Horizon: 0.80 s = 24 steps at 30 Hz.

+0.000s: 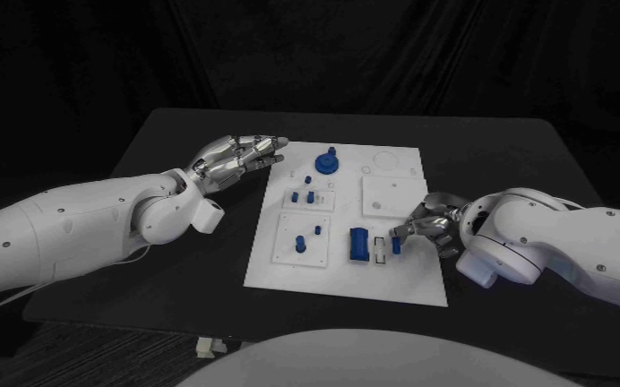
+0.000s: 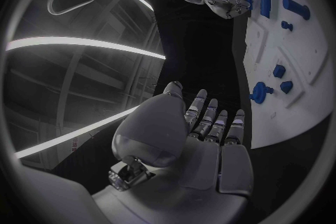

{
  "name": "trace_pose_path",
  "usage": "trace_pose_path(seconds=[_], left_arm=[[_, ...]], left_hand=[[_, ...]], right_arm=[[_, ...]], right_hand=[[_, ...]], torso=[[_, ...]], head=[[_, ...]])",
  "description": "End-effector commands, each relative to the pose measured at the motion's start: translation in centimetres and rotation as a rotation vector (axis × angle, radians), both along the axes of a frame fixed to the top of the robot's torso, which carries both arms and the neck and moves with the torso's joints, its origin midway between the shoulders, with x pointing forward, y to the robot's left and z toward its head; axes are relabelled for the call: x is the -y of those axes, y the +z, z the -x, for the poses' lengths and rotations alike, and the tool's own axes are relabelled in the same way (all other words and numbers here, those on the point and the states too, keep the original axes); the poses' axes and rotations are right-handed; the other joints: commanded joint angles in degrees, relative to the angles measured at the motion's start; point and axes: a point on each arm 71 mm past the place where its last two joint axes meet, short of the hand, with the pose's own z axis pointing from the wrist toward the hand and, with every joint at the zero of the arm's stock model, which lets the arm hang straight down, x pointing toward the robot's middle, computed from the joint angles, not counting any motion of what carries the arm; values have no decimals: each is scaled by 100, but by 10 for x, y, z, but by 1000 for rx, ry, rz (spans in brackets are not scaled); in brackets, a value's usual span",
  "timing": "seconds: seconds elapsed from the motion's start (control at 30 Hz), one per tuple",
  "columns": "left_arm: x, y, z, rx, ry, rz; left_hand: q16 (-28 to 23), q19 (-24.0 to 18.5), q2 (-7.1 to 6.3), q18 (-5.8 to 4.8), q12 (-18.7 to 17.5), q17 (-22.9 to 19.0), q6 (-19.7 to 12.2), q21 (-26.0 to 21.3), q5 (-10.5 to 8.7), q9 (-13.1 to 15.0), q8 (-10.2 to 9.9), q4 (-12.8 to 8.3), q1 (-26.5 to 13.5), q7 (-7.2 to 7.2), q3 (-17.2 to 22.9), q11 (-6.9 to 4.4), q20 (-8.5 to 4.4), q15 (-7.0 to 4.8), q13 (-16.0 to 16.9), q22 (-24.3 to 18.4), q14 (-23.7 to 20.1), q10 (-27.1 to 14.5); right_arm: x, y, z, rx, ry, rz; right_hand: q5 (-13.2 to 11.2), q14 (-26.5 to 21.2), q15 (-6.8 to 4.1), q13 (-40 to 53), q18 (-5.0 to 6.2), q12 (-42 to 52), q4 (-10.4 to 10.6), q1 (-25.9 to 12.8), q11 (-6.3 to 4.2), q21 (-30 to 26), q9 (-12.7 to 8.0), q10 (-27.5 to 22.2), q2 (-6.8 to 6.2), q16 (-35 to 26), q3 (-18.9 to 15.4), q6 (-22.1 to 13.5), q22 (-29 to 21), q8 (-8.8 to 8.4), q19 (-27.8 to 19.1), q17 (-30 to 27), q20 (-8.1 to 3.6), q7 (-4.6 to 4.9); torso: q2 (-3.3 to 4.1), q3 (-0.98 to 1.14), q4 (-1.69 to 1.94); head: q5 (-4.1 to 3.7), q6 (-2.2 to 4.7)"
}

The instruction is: Assemble the parts on the task board

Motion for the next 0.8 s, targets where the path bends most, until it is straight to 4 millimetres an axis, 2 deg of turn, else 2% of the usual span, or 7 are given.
trace_pose_path(seconds=[0.03, 0.37, 0.8], left_arm=[[2, 1, 1, 3, -11, 17], [1, 1, 1, 1, -12, 17], [2, 0, 1, -1, -16, 17]], left_hand=[[24, 25, 6, -39, 33, 6, 16, 30, 20, 7, 15, -4, 63, 330, 34, 7, 2, 19, 7, 5, 11, 31], [23, 26, 7, -41, 34, 5, 16, 31, 23, 6, 16, -5, 67, 329, 36, 9, 2, 21, 7, 7, 11, 35], [22, 26, 9, -44, 17, 4, 26, 31, 30, 7, 22, -7, 74, 335, 41, 9, 2, 23, 4, 5, 10, 37]], right_arm=[[0, -2, 2, 2, -65, -23], [-3, -8, 4, 16, -47, -5], [-14, -16, 6, 0, 7, 9]], right_hand=[[-37, 293, -19, 1509, -68, 14, -716, -48, -29, 25, 13, 610, 36, 33, 746, -60, 977, 21, 395, -16, 14, 8], [-126, 279, -7, 1509, -58, 14, -696, -86, -14, -37, 30, 610, 51, 19, 753, -142, 970, 22, 388, -73, 21, 25], [-277, 268, 7, 1509, -53, 14, -663, -126, 2, -75, 50, 610, 71, 13, 752, -221, 967, 32, 380, -106, 33, 40]], torso=[[7, 0, 0], [-1, 0, -4], [7, -2, -1]], head=[[-4, -1], [-30, -1], [-13, -1]])
